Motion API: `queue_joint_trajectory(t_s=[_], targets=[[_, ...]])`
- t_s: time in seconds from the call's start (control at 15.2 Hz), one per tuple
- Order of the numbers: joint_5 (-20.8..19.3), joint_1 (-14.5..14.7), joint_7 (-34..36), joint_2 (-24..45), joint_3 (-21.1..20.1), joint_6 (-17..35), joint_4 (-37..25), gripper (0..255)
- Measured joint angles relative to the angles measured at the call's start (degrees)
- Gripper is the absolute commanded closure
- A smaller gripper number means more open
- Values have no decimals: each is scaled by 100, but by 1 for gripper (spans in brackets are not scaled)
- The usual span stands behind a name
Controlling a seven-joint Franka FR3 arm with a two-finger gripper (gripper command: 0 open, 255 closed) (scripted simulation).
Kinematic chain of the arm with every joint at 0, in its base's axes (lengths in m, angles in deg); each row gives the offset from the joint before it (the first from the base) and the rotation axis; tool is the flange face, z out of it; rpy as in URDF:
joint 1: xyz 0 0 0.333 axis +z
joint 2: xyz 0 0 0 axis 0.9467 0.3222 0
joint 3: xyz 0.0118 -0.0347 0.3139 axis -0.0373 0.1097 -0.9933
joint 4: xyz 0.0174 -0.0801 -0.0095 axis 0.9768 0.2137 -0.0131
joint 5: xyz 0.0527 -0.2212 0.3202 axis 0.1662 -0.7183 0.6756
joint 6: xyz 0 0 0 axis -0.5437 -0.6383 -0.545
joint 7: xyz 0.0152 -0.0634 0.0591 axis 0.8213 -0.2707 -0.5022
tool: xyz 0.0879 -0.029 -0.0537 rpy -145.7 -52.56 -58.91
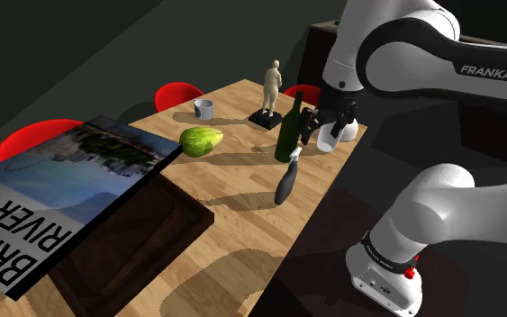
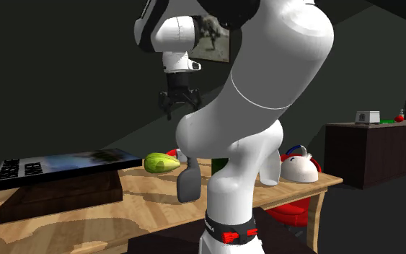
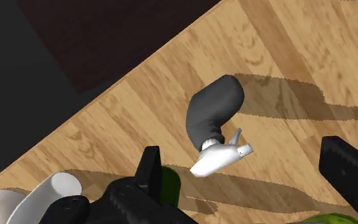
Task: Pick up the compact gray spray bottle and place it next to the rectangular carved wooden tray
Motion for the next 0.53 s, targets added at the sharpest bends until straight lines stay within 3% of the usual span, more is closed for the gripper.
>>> queue_joint_trajectory(t_s=[0.4,0.53], targets=[[456,-549,2287,10,-1611,1323,868,0],[553,-863,3057,158,-2173,1753,1025,0]])
